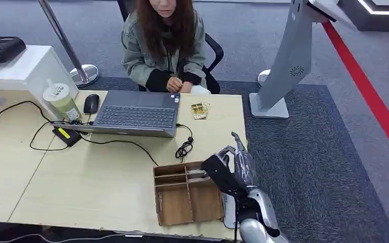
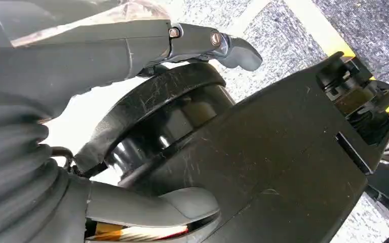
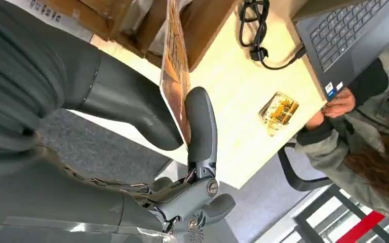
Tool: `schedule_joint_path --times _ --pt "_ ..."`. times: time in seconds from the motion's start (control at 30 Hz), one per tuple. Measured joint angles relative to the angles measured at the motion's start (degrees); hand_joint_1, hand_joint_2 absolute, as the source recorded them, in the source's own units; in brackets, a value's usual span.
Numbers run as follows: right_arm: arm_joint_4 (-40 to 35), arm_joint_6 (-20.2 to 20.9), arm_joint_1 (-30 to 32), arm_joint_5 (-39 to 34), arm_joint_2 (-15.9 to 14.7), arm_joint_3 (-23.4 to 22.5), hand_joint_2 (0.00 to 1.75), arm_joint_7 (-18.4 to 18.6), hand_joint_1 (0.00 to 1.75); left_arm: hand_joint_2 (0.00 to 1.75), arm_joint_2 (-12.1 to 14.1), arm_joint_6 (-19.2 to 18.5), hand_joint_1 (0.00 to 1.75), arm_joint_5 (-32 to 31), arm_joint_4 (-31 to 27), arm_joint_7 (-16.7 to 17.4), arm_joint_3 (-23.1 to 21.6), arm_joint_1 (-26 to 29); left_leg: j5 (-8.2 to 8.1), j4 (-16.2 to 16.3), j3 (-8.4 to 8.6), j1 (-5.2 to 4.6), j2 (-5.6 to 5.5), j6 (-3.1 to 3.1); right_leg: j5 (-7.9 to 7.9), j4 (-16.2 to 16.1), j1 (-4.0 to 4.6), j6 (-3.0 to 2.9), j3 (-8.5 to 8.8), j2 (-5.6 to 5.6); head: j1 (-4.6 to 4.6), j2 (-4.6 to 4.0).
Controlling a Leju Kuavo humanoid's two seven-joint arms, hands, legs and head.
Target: Pass the card to the sensor for recognition and then transmit it.
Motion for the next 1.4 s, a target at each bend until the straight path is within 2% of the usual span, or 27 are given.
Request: schedule_joint_path --times 0.6,0.8,1.07,1.4 --pt "-4.1 -1.9 0.2 -5.9 -0.1 -1.7 1.75 -1.6 1.75 1.75 0.0 -0.2 0.00 -0.3 0.0 0.1 0.4 0.1 0.00 0.0 -0.01 0.00 0.00 0.00 0.00 0.0 0.00 0.00 0.00 0.00 0.00 0.00" --pt "-8.1 -2.0 -1.5 -7.1 -0.2 -2.1 1.75 0.7 1.75 1.75 0.2 -0.7 0.00 -0.5 0.0 0.2 0.4 0.1 0.00 0.0 -0.02 0.01 0.01 0.00 0.01 0.0 0.00 0.00 0.01 0.00 0.00 0.00" --pt "-12.2 -4.4 -6.8 -13.9 -0.5 -3.0 1.75 4.3 1.75 1.75 0.8 -2.2 0.00 -1.4 -0.1 0.6 0.5 -0.1 0.01 0.0 -0.02 0.01 0.02 0.00 0.01 0.0 0.01 0.00 0.00 0.00 0.00 0.00" --pt "-13.2 -6.3 -14.7 -14.2 -0.5 -5.0 1.75 6.8 1.75 1.75 1.4 -4.2 0.00 -2.3 -0.3 0.6 0.4 -0.3 0.02 0.0 0.02 0.04 0.02 -0.02 0.03 0.0 0.04 0.00 0.00 0.00 0.02 0.00"
